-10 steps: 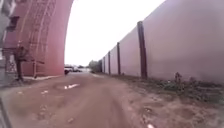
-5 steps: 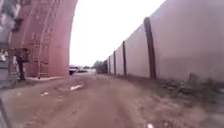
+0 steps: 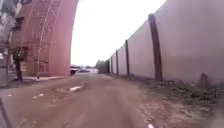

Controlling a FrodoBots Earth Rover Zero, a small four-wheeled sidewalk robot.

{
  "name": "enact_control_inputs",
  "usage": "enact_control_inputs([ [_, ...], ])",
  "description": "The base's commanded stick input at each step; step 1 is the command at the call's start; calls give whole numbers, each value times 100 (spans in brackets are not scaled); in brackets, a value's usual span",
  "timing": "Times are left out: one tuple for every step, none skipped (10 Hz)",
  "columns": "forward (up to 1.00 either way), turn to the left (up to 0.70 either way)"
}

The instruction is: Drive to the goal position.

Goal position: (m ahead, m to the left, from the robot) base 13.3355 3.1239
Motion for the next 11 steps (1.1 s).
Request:
enact_control_inputs([
  [70, 0],
  [70, 0],
  [70, 0],
  [70, 0],
  [70, 0],
  [70, 0],
  [70, 0],
  [70, 0],
  [70, 0],
  [70, 0],
  [70, 0],
])
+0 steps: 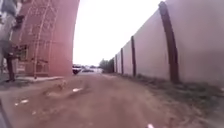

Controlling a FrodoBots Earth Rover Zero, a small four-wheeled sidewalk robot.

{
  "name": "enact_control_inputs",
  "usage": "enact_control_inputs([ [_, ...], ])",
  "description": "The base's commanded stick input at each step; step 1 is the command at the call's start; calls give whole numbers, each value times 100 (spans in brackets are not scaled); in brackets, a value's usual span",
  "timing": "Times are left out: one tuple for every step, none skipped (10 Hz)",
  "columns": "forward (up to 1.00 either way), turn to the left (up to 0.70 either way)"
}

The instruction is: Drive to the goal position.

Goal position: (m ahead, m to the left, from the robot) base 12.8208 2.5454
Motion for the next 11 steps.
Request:
enact_control_inputs([
  [70, 0],
  [70, 0],
  [70, 0],
  [70, 0],
  [70, -10],
  [70, -27],
  [70, -28],
  [70, 0],
  [70, 0],
  [70, 0],
  [70, 0],
])
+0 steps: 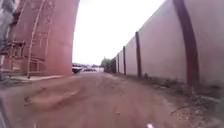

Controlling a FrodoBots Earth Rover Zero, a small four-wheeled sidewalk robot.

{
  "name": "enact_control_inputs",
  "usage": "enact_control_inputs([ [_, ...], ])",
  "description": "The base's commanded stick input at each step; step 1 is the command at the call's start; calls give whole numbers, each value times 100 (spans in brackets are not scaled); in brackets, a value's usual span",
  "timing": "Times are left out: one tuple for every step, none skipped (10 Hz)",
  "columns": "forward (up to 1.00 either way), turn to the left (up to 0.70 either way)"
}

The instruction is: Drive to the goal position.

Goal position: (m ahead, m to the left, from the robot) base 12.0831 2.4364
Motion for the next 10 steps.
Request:
enact_control_inputs([
  [70, 0],
  [70, 0],
  [70, 0],
  [70, 0],
  [70, 0],
  [70, 0],
  [70, 0],
  [70, 0],
  [70, 0],
  [70, 0],
])
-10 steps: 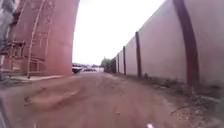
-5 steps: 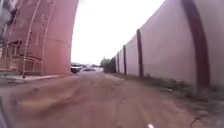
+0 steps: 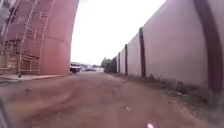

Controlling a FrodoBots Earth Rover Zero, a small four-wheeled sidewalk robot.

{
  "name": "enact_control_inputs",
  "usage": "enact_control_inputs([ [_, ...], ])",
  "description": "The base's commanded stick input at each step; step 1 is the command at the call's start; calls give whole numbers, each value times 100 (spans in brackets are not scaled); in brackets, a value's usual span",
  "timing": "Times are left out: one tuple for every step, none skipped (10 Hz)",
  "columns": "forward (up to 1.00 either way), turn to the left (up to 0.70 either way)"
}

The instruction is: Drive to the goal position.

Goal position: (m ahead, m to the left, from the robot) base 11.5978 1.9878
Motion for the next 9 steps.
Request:
enact_control_inputs([
  [70, 0],
  [70, 0],
  [70, 0],
  [70, 0],
  [70, 0],
  [70, 0],
  [70, 0],
  [70, 0],
  [70, 0],
])
